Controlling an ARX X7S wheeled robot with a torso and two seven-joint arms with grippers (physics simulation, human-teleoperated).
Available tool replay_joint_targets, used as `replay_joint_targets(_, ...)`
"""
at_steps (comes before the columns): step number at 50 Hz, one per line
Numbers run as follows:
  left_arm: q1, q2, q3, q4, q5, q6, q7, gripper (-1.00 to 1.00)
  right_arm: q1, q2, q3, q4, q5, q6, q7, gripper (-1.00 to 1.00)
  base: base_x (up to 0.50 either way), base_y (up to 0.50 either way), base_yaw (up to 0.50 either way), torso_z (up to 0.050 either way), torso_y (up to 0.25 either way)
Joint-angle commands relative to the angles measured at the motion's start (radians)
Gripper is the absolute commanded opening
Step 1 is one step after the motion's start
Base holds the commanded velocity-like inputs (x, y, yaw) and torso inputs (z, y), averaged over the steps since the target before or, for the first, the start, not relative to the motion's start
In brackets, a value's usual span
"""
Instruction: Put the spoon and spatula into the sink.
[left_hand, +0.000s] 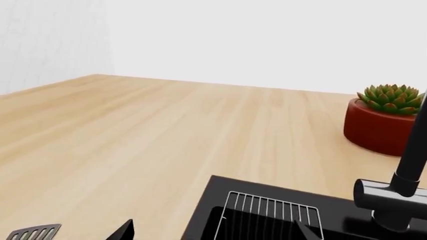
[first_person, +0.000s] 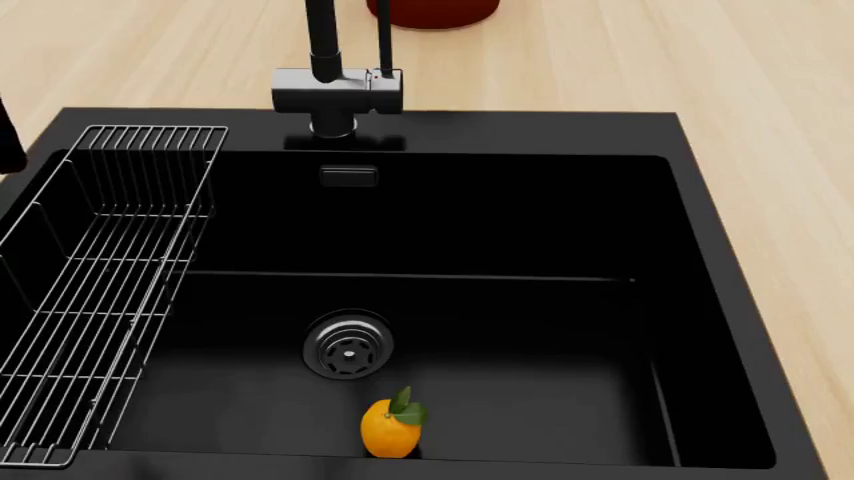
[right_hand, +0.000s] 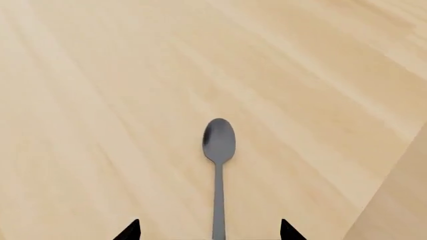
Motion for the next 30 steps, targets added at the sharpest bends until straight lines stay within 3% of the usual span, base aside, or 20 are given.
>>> replay_joint_targets(1,0.006,-0.003,-0.003,0.005,-0.004,-0.003,-0.003,1.0,-0.04,-0.028,-0.012,0.053,-0.048,-0.004,-0.058,1.0,0.0,0.0,0.0,0.0,0.0)
replay_joint_targets(14,0.005,-0.003,-0.003,0.001,-0.008,0.0,-0.006,1.0,-0.089,-0.057,0.001,0.061,-0.047,-0.022,-0.062,1.0,0.0,0.0,0.0,0.0,0.0)
replay_joint_targets(15,0.004,-0.004,-0.002,0.002,-0.008,-0.001,-0.006,1.0,-0.085,-0.054,-0.006,0.058,-0.051,-0.016,-0.066,-1.0,0.01,0.0,0.0,0.0,0.0)
replay_joint_targets(30,0.005,-0.01,-0.006,0.02,-0.014,-0.014,-0.011,1.0,-0.062,-0.004,0.004,-0.017,-0.109,-0.009,-0.035,-1.0,0.0,0.0,0.0,-0.001,0.0)
